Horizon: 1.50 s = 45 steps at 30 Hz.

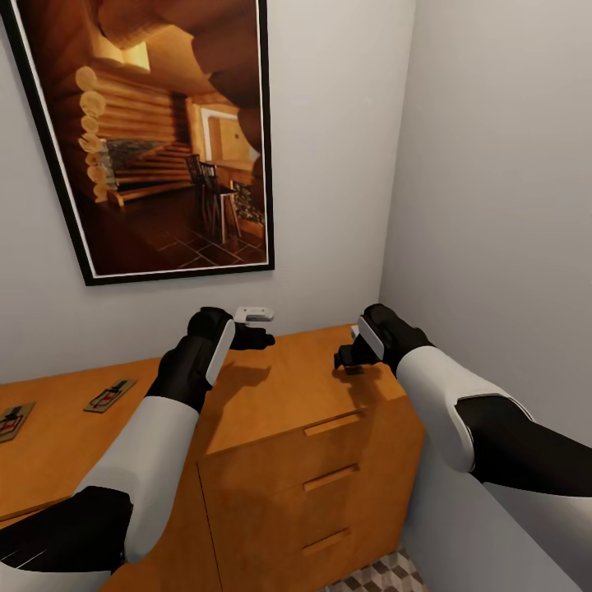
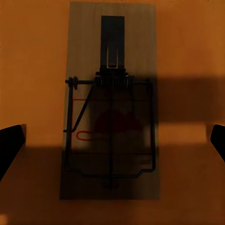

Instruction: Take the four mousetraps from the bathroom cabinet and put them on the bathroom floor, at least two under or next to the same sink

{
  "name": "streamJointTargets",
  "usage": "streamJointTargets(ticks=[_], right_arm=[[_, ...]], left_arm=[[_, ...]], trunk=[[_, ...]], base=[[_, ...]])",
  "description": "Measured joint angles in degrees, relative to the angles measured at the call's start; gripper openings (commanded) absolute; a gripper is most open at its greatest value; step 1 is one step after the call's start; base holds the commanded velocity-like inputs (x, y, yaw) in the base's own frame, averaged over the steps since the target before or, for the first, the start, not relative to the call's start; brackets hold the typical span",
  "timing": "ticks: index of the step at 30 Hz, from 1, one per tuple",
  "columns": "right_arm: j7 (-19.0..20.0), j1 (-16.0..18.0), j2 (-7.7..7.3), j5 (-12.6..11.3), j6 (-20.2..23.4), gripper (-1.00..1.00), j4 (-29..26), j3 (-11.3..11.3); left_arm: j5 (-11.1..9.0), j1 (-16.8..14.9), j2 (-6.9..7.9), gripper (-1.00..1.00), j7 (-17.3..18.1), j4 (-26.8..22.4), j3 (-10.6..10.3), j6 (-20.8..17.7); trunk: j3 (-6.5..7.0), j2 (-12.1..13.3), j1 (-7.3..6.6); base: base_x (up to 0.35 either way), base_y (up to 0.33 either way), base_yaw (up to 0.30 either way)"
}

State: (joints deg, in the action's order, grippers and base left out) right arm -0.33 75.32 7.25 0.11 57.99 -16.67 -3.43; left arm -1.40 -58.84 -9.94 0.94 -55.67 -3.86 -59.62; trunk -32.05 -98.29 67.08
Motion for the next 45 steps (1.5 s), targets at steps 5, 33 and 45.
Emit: streamJointTargets(ticks=[5, 33, 45], right_arm=[[0.05, 0.00, -0.02, -0.14, 0.13, 1.00, 0.00, 0.24], [0.15, 0.00, -0.09, -2.38, 0.44, -1.00, 0.08, 0.11], [0.28, 0.00, -0.16, -3.27, 0.00, -1.00, 0.08, 0.31]], left_arm=[[-0.02, 0.00, -0.03, 1.00, 0.00, 0.00, 0.00, 0.00], [-0.08, 0.00, -0.06, 1.00, 0.01, 0.00, -0.01, 0.00], [-0.08, 0.00, -0.06, 1.00, 0.02, 0.01, -0.01, 0.01]], trunk=[[0.00, 0.00, 0.00], [0.00, 0.00, 0.00], [0.00, 0.00, 0.00]], base=[[0.000, 0.000, 0.000], [0.000, 0.000, 0.000], [0.000, 0.000, 0.000]])
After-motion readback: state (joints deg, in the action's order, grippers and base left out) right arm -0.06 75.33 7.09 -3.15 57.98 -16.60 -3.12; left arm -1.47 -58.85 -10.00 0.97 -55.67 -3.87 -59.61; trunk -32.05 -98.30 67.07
